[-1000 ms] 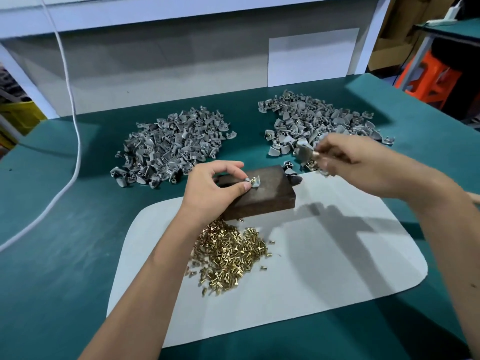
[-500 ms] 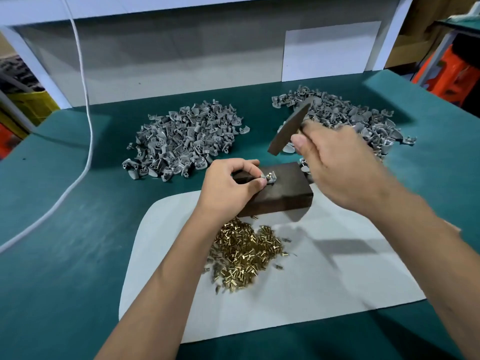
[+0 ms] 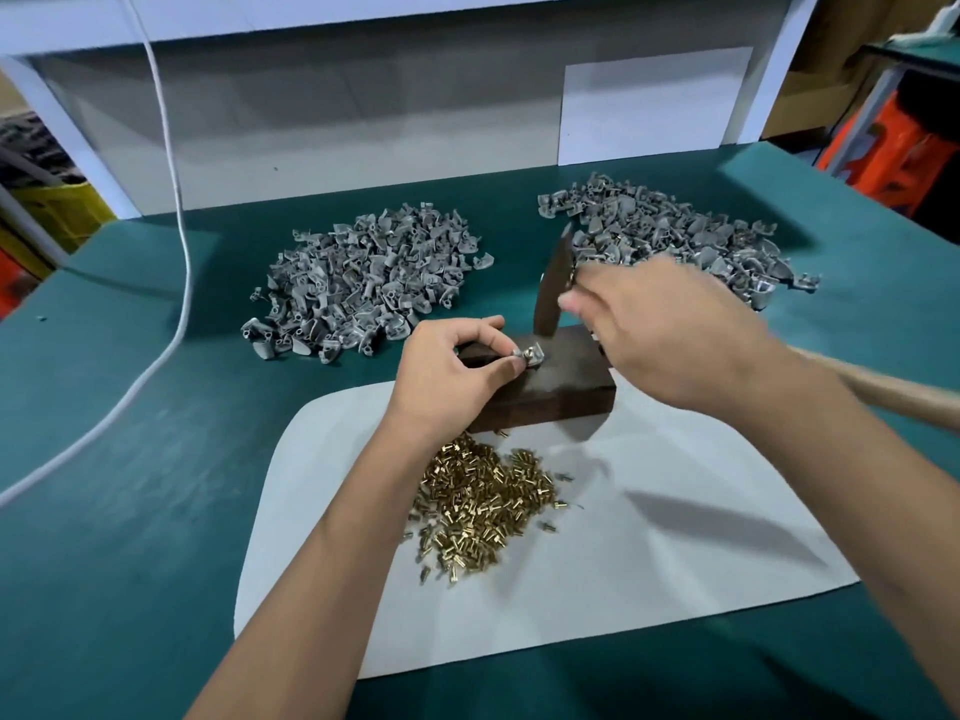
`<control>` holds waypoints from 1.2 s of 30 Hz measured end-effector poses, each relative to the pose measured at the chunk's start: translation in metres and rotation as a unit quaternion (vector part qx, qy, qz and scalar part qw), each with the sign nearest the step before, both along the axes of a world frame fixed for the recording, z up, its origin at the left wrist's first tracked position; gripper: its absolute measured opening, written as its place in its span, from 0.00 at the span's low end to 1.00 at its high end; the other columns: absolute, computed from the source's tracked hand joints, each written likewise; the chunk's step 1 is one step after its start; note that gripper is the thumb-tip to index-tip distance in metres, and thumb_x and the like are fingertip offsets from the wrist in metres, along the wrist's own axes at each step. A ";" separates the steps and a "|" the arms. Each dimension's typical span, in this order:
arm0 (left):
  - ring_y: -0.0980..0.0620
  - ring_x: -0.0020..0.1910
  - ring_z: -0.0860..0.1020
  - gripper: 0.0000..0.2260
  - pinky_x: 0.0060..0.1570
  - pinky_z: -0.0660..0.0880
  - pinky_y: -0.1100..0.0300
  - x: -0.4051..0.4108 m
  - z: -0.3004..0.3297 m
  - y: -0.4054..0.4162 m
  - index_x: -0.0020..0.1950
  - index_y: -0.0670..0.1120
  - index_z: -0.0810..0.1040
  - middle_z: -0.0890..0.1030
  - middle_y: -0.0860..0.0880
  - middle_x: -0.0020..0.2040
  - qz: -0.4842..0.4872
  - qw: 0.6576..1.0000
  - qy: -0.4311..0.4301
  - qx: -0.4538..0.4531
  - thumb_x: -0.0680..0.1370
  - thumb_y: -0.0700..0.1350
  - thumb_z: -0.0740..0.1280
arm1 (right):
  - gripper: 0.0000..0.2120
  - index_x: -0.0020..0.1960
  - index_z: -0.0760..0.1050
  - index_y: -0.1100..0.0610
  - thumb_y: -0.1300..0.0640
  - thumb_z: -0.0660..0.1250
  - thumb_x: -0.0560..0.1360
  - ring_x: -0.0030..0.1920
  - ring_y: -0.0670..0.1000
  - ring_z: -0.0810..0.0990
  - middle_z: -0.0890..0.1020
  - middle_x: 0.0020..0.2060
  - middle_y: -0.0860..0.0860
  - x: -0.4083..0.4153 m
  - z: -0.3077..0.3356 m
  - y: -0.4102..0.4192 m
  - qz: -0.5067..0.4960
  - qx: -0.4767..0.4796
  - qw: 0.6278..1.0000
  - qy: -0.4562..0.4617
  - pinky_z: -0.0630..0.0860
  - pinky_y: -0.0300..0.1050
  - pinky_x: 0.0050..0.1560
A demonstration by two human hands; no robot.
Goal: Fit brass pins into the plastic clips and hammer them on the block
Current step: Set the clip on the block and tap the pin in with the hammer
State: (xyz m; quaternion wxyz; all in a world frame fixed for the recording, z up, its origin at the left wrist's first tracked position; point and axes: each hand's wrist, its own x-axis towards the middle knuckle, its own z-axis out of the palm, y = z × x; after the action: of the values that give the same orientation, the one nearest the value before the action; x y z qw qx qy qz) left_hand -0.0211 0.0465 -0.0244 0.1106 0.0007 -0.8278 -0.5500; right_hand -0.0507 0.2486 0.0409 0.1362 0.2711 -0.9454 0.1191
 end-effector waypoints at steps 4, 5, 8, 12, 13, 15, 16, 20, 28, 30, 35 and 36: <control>0.62 0.61 0.80 0.03 0.52 0.70 0.78 -0.001 -0.001 -0.001 0.42 0.41 0.86 0.83 0.52 0.50 0.004 1.000 -0.001 0.003 0.72 0.35 0.77 | 0.12 0.47 0.64 0.48 0.43 0.51 0.85 0.33 0.60 0.69 0.67 0.31 0.48 0.011 -0.009 -0.010 0.002 0.007 0.999 -0.038 0.69 0.52 0.36; 0.62 0.61 0.80 0.03 0.52 0.71 0.77 -0.001 0.000 0.000 0.42 0.41 0.86 0.83 0.52 0.50 0.002 1.000 -0.001 0.002 0.72 0.35 0.77 | 0.12 0.47 0.64 0.48 0.43 0.51 0.85 0.35 0.60 0.69 0.67 0.32 0.48 0.010 -0.008 -0.010 0.004 0.030 0.999 -0.043 0.69 0.52 0.37; 0.63 0.61 0.80 0.03 0.57 0.72 0.73 0.001 0.000 -0.001 0.42 0.44 0.87 0.84 0.51 0.53 0.003 1.000 -0.001 -0.005 0.72 0.37 0.78 | 0.13 0.50 0.70 0.47 0.42 0.51 0.85 0.30 0.55 0.67 0.66 0.31 0.47 0.004 0.006 -0.008 -0.008 0.035 0.999 -0.003 0.63 0.49 0.33; 0.57 0.61 0.82 0.04 0.62 0.77 0.61 -0.001 0.000 0.000 0.41 0.43 0.86 0.85 0.47 0.58 0.003 1.000 0.001 0.004 0.72 0.35 0.77 | 0.13 0.52 0.68 0.50 0.43 0.51 0.85 0.32 0.57 0.70 0.70 0.32 0.49 0.012 -0.001 -0.018 -0.004 0.028 0.999 -0.040 0.70 0.52 0.37; 0.55 0.61 0.82 0.04 0.62 0.78 0.57 -0.001 0.001 0.001 0.41 0.43 0.86 0.85 0.45 0.59 0.001 1.000 0.001 0.005 0.72 0.35 0.77 | 0.13 0.51 0.68 0.50 0.43 0.51 0.85 0.36 0.59 0.71 0.72 0.35 0.51 0.011 -0.001 -0.019 -0.003 0.058 0.997 -0.057 0.71 0.53 0.39; 0.56 0.61 0.82 0.03 0.62 0.76 0.63 0.000 0.001 0.001 0.43 0.41 0.87 0.84 0.44 0.59 0.006 1.000 0.003 -0.002 0.73 0.35 0.77 | 0.13 0.50 0.69 0.48 0.42 0.51 0.85 0.37 0.60 0.71 0.72 0.35 0.50 0.006 0.007 -0.017 -0.004 0.069 0.997 -0.041 0.69 0.52 0.40; 0.58 0.61 0.81 0.03 0.61 0.74 0.69 0.001 0.001 0.001 0.43 0.42 0.87 0.84 0.46 0.59 0.009 1.000 0.003 -0.006 0.73 0.36 0.78 | 0.14 0.51 0.70 0.48 0.42 0.51 0.85 0.37 0.60 0.71 0.71 0.34 0.49 0.005 0.009 -0.015 -0.006 0.046 0.999 -0.014 0.69 0.52 0.39; 0.58 0.61 0.81 0.03 0.62 0.76 0.64 -0.001 -0.002 -0.001 0.42 0.41 0.86 0.85 0.47 0.56 0.002 1.000 0.006 -0.001 0.72 0.35 0.78 | 0.14 0.54 0.69 0.51 0.44 0.49 0.85 0.36 0.60 0.70 0.70 0.33 0.49 0.015 0.000 -0.021 -0.005 0.037 0.999 -0.024 0.70 0.53 0.38; 0.60 0.62 0.81 0.04 0.63 0.74 0.65 -0.001 -0.001 0.000 0.41 0.44 0.86 0.85 0.49 0.56 0.005 1.000 -0.006 0.013 0.72 0.36 0.77 | 0.18 0.53 0.69 0.52 0.44 0.45 0.84 0.34 0.59 0.71 0.72 0.34 0.51 0.015 -0.002 -0.020 -0.009 0.031 0.999 -0.015 0.69 0.50 0.36; 0.59 0.62 0.80 0.04 0.63 0.76 0.62 0.000 -0.001 0.001 0.41 0.43 0.86 0.84 0.51 0.54 0.003 1.000 -0.009 0.016 0.72 0.35 0.77 | 0.14 0.49 0.66 0.50 0.44 0.48 0.85 0.35 0.58 0.70 0.68 0.33 0.50 0.013 -0.002 -0.019 -0.016 0.057 0.997 -0.051 0.68 0.51 0.39; 0.62 0.62 0.80 0.04 0.62 0.73 0.70 0.000 -0.001 0.000 0.42 0.44 0.86 0.84 0.50 0.56 0.004 1.000 -0.006 0.013 0.72 0.36 0.78 | 0.12 0.50 0.67 0.48 0.43 0.52 0.85 0.30 0.56 0.69 0.71 0.31 0.49 0.010 0.005 -0.013 -0.017 -0.008 1.000 0.007 0.68 0.50 0.34; 0.59 0.62 0.81 0.04 0.64 0.75 0.64 0.000 -0.002 -0.001 0.41 0.43 0.86 0.85 0.48 0.57 0.002 1.000 -0.004 0.014 0.72 0.35 0.77 | 0.12 0.50 0.67 0.49 0.44 0.52 0.85 0.31 0.58 0.70 0.72 0.32 0.50 0.013 0.001 -0.016 -0.010 0.011 1.000 -0.012 0.70 0.51 0.35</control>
State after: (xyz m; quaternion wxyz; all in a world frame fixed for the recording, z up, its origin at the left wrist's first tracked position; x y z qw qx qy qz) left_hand -0.0214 0.0457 -0.0260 0.1082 0.0057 -0.8207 -0.5610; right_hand -0.0375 0.2322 0.0423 0.1232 0.2615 -0.9510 0.1100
